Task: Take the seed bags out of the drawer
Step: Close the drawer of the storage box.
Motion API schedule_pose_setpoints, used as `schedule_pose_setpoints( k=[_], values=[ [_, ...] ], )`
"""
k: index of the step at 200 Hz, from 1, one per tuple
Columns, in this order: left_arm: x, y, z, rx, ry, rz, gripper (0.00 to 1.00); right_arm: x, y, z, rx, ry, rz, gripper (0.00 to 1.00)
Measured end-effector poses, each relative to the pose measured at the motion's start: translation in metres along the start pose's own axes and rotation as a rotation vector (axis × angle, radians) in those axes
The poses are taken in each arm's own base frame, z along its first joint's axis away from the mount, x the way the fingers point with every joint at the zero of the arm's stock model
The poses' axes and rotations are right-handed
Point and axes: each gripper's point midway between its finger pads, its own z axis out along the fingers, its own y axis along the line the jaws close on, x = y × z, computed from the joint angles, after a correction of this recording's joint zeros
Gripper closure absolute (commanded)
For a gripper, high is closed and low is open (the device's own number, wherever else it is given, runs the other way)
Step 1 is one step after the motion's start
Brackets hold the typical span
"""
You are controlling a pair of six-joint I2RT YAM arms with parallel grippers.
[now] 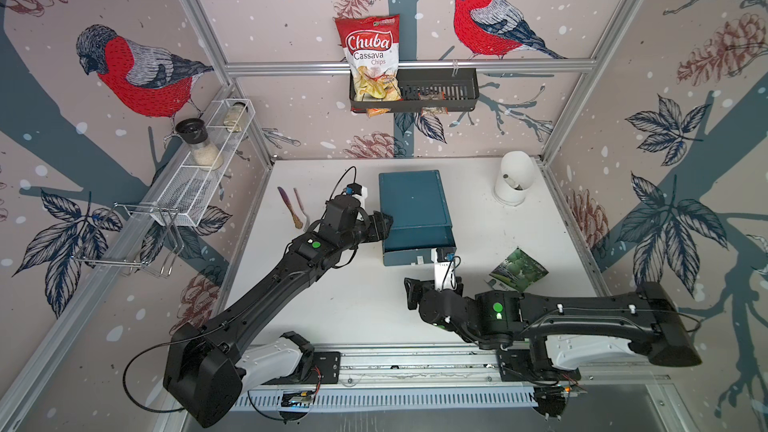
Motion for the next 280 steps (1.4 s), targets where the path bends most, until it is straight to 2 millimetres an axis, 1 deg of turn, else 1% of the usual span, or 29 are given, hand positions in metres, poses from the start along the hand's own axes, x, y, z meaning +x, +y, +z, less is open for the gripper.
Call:
schedule_pose_setpoints(
  k=[18,26,40,52,76,95,117,128,146,166,190,200,208,213,219,229,235,249,265,280],
  values=[
    [-0.002,-0.002,0.001,0.003,0.002,-0.001,0.34,-0.004,-0.014,0.004,-0.011,-0.024,0.053,0.33],
    [-0.002,-0.002,0.002,0.002,0.002,-0.001,0.34,-0.009,-0.017,0.007,-0.025,-0.028,0.084,0.36],
    [-0.004,-0.001,0.003,-0.003,-0.001,0.001,0.36,-0.020,-0.020,0.012,-0.049,-0.037,0.131,0.43],
    [-0.005,-0.001,0.003,-0.007,-0.003,0.004,0.37,-0.028,-0.018,0.016,-0.074,-0.032,0.149,0.49],
    [-0.006,-0.001,0.005,-0.011,-0.007,0.019,0.41,-0.043,-0.010,0.021,-0.107,-0.025,0.151,0.57],
    [-0.007,-0.001,0.005,-0.009,-0.011,0.034,0.45,-0.048,-0.001,0.026,-0.129,-0.002,0.139,0.63],
    [-0.008,-0.001,0.005,-0.004,-0.020,0.054,0.47,-0.053,0.004,0.035,-0.131,0.013,0.121,0.71],
    [-0.008,-0.002,0.005,-0.003,-0.022,0.059,0.49,-0.056,0.004,0.040,-0.123,0.015,0.110,0.75],
    [-0.009,-0.002,0.005,-0.001,-0.025,0.068,0.50,-0.062,-0.002,0.050,-0.096,0.015,0.112,0.80],
    [-0.009,-0.002,0.005,-0.001,-0.027,0.086,0.53,-0.067,-0.007,0.064,-0.066,0.010,0.103,0.83],
    [-0.010,-0.003,0.004,-0.003,-0.027,0.107,0.55,-0.071,-0.007,0.076,-0.047,0.000,0.078,0.82],
    [-0.011,-0.002,0.004,-0.009,-0.031,0.113,0.55,-0.074,-0.006,0.080,-0.043,-0.006,0.068,0.80],
    [-0.012,-0.002,0.003,-0.012,-0.034,0.117,0.56,-0.076,-0.005,0.081,-0.038,-0.013,0.064,0.75],
    [-0.012,-0.002,0.003,-0.013,-0.035,0.120,0.56,-0.076,-0.005,0.083,-0.037,-0.015,0.061,0.69],
    [-0.012,-0.002,0.003,-0.013,-0.036,0.125,0.56,-0.076,-0.005,0.084,-0.034,-0.015,0.052,0.61],
    [-0.012,-0.002,0.002,-0.014,-0.036,0.132,0.56,-0.076,-0.004,0.085,-0.032,-0.013,0.046,0.42],
    [-0.012,-0.001,0.002,-0.016,-0.037,0.134,0.55,-0.075,-0.005,0.086,-0.029,-0.011,0.042,0.36],
    [-0.012,0.000,0.001,-0.018,-0.043,0.139,0.55,-0.075,-0.006,0.089,-0.016,-0.016,0.037,0.30],
    [-0.011,0.002,0.000,-0.023,-0.050,0.142,0.53,-0.075,-0.009,0.090,0.006,-0.025,0.032,0.29],
    [-0.012,0.003,0.000,-0.030,-0.054,0.142,0.50,-0.074,-0.007,0.085,0.025,-0.042,0.014,0.27]
  ],
)
